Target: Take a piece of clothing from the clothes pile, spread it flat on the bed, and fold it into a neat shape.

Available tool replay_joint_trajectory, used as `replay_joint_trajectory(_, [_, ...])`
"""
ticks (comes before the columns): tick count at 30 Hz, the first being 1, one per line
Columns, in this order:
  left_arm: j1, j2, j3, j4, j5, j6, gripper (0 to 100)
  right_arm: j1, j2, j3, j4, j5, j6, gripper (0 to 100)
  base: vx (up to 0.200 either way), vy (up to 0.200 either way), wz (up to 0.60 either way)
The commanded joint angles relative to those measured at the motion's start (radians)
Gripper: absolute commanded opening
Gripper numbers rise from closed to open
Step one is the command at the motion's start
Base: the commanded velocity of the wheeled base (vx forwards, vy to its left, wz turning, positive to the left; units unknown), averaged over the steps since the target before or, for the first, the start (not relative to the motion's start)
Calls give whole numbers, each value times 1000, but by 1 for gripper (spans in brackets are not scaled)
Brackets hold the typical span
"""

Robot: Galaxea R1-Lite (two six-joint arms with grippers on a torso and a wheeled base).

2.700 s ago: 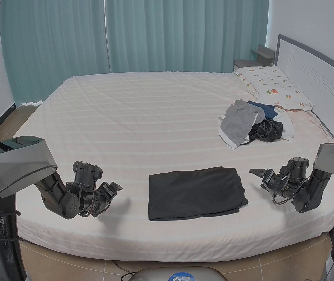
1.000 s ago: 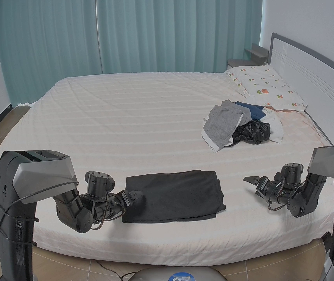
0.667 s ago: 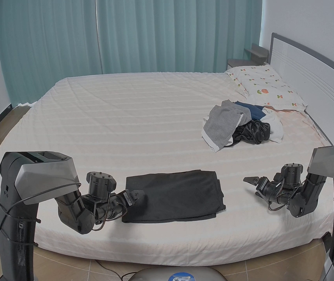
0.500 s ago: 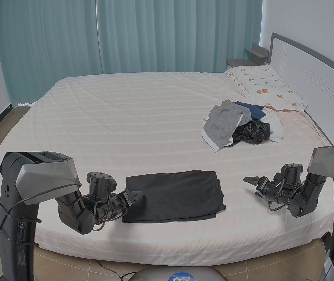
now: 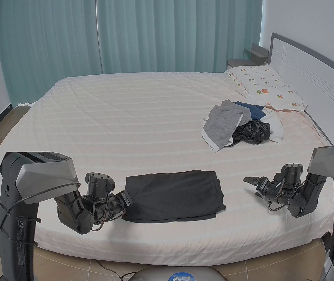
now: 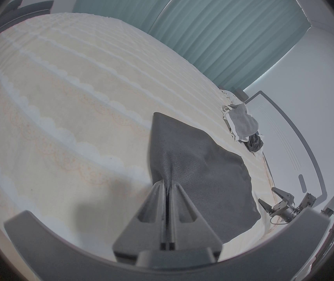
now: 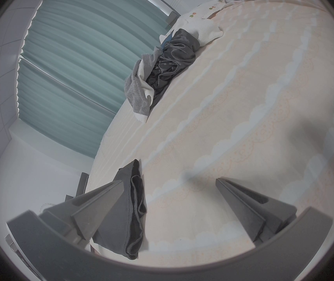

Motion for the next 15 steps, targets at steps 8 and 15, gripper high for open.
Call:
replay_joint_trajectory(8, [-2,-8,-8,13,32,-14,0,0,1,1,0,0,-1,100,0,0,0])
replay_joint_trajectory(15, [-4,-7,-10,14,55,-18,0,-1,-1,1,0,0,-1,100,0,29,0])
